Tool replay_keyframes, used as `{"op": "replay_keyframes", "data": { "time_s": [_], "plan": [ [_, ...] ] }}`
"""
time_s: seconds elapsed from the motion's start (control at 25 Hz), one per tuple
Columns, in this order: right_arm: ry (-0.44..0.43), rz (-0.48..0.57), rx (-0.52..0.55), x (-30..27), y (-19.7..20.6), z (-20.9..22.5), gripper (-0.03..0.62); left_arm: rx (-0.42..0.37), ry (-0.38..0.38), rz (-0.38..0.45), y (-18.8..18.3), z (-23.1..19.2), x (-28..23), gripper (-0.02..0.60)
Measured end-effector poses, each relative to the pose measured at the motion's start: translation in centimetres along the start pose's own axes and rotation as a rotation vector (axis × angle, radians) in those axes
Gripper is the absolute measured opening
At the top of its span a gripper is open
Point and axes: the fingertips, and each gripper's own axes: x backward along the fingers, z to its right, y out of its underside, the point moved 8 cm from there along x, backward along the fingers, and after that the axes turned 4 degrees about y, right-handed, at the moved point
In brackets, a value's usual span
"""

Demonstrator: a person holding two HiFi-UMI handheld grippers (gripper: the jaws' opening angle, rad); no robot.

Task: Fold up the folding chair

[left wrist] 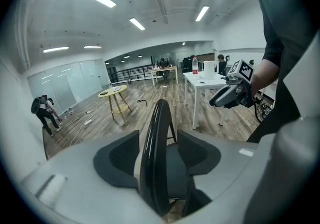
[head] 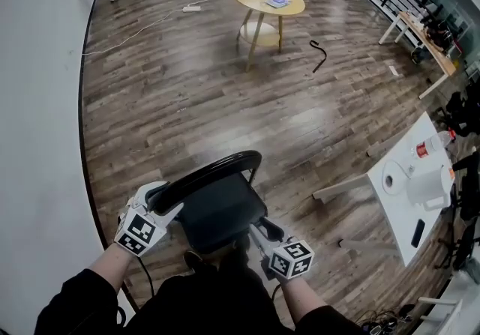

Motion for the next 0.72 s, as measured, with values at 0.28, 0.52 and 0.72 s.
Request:
{"op": "replay_keyframes", "data": {
  "time_s": [0.28, 0.52, 0.72],
  "plan": [
    [0.006, -0.055, -0.111, -1.0, 2.3, 3.7, 0.175, 0.02, 0.012, -0.115, 0.4, -1.0, -2.6, 0.259],
    [0.019, -0.107, -0.134, -2.3, 4.3, 5.6, 0.197, 0.019, 0.069, -0.224, 1.6, -1.7, -3.9, 0.267],
    [0.059, -0.192, -0.304, -3.3, 9.2, 7.9, 0.257, 0.003, 0.111, -0.308, 2.7, -2.2, -4.5, 0.267]
  ]
}}
